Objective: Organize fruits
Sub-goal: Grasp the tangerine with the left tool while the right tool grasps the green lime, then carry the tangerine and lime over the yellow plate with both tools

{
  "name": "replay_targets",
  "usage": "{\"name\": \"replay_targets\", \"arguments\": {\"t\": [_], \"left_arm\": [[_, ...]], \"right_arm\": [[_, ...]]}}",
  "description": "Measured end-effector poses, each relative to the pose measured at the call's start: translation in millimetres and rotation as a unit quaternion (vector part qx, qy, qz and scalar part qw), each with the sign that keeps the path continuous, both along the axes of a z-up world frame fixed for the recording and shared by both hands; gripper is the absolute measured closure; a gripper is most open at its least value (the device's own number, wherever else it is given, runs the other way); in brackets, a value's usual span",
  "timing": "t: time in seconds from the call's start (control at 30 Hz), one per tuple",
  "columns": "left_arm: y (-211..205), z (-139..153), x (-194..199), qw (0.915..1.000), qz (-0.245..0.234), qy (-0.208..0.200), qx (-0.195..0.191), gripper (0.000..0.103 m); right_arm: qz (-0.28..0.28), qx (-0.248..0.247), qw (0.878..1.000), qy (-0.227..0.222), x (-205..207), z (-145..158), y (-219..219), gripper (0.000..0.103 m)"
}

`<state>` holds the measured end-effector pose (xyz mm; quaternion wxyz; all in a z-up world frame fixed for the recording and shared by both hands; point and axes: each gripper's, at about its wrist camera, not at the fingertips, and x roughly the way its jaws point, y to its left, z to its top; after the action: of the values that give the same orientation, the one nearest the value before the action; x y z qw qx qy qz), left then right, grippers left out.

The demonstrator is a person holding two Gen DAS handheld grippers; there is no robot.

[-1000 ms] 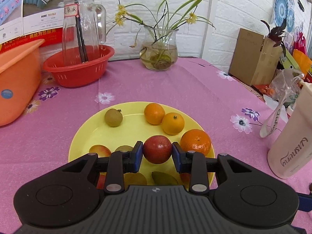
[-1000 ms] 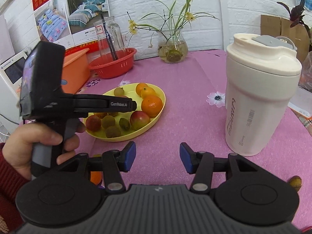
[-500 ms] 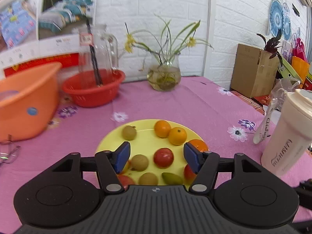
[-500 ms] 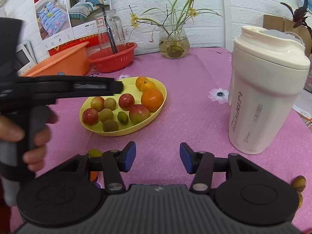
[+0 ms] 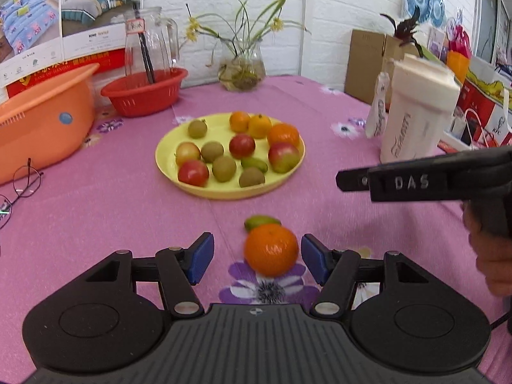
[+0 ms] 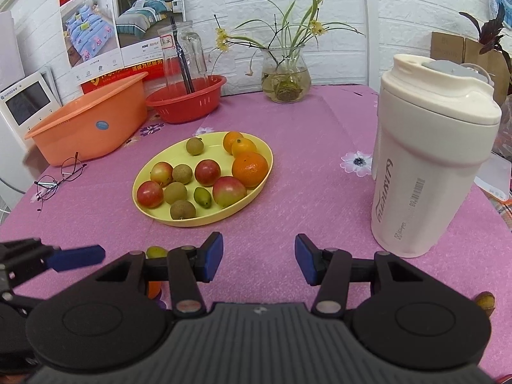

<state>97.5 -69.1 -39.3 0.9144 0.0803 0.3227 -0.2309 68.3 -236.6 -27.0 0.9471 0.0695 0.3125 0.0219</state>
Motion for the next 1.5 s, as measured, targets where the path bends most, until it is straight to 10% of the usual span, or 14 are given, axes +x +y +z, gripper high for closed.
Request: {"name": "replay_targets", "arguments": {"t": [0.3, 0.63, 1.5], "left_arm": [[-5, -9, 4, 0.9999, 0.006, 0.010, -0.004, 0.066], [43, 7, 13, 0.9949, 0.099, -0.019, 0.008, 0.066], [46, 14, 11, 0.9944, 0.103, -0.022, -0.013, 0.066]], "right_arm": [[0.028, -0.007, 1.000, 0.001, -3, 0, 5, 0.039], [0.198, -0.057, 0.979, -0.001, 12, -15, 53, 0.039], [0.166, -0.069, 0.984, -0.013, 24, -5, 61, 0.040]]}}
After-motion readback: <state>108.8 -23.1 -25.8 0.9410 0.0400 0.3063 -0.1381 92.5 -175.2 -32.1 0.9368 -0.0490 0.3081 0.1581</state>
